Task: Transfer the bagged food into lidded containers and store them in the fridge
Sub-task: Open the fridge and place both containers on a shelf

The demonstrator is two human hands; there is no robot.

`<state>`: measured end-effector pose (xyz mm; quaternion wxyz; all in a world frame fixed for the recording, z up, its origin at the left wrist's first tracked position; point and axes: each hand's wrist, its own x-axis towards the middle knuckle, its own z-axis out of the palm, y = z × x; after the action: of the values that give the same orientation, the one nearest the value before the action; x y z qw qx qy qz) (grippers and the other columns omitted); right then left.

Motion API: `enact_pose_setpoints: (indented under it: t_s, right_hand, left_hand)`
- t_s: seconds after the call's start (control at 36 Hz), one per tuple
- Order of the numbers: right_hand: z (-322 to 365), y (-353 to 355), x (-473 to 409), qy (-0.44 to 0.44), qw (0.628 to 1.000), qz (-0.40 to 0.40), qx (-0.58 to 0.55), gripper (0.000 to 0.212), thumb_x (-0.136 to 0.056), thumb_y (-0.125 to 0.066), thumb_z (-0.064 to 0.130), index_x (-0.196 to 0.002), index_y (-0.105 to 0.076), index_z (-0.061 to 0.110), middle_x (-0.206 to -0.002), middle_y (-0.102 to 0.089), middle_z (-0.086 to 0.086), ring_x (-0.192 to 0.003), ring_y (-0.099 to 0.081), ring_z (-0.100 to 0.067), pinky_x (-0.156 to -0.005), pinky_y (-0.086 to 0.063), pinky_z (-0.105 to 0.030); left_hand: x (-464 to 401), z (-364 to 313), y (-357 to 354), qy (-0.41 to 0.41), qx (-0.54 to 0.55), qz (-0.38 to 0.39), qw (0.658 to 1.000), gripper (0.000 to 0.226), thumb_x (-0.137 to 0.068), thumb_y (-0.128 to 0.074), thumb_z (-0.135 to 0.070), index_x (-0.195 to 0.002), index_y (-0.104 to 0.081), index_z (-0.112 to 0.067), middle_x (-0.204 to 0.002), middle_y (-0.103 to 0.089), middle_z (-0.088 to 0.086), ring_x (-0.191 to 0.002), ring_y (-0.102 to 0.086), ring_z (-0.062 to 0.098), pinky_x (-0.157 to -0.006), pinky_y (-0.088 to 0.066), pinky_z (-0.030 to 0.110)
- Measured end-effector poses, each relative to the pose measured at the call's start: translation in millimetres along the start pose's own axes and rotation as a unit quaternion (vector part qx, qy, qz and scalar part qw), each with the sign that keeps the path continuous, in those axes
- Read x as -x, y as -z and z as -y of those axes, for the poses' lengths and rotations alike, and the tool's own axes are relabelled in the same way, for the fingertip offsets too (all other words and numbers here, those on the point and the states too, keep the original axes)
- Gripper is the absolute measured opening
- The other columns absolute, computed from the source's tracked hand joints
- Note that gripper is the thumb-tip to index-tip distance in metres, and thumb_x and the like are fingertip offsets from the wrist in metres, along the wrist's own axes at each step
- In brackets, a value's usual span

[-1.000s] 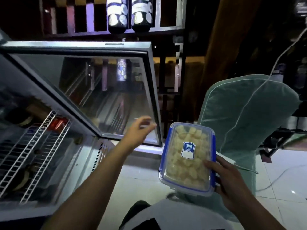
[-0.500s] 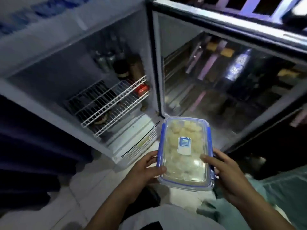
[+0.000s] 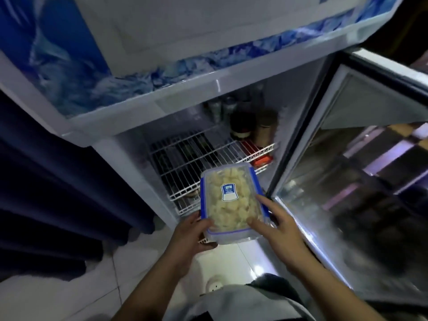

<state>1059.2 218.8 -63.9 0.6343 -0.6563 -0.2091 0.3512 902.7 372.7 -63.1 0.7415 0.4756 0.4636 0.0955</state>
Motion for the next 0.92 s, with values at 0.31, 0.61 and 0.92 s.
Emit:
enact_pose_setpoints:
  t_s: [0.31, 0.61, 0.92]
  right_hand:
    - [-8.9, 21.2, -104.2, 0.011, 0.973, 0.112, 0.199, 0.066, -0.076, -0.085, 0.011, -0.132, -0.061, 0.034, -0.143, -0.049, 0.0, -0.134, -0.047, -0.017, -0.105, -0.045, -0.033]
    - [-14.6, 45.9, -204.5, 0.028, 0.954, 0.135, 0.267, 0.039, -0.084, -0.079, 0.016, -0.119, -0.07, 0.028, -0.154, -0.036, -0.009, -0.138, -0.042, -0.023, -0.109, -0.041, -0.036]
    - [-4.7, 38.5, -260.9, 0.077, 0.848, 0.216, 0.479, 0.062, -0.086, -0.067, 0.024, -0.145, -0.047, 0.032, -0.143, -0.042, -0.01, -0.127, -0.05, -0.033, -0.1, -0.047, -0.04]
  left_hand:
    - [-82.7, -20.1, -24.7, 0.022, 0.045, -0.078, 0.996, 0.029, -0.09, -0.069, -0.021, -0.119, -0.067, -0.016, -0.111, -0.071, 0.014, -0.103, -0.071, 0.034, -0.081, -0.062, 0.045]
    - [-145.0, -30.4, -79.5, -0.022, 0.132, -0.175, 0.975, 0.042, -0.09, -0.071, -0.008, -0.12, -0.052, -0.029, -0.106, -0.072, 0.01, -0.087, -0.075, 0.024, -0.073, -0.063, 0.041]
    - [-188.0, -52.5, -118.8, -0.156, -0.118, -0.235, 0.952, 0.056, -0.093, -0.051, 0.009, -0.143, -0.051, -0.017, -0.139, -0.056, 0.016, -0.124, -0.057, 0.032, -0.104, -0.05, 0.044]
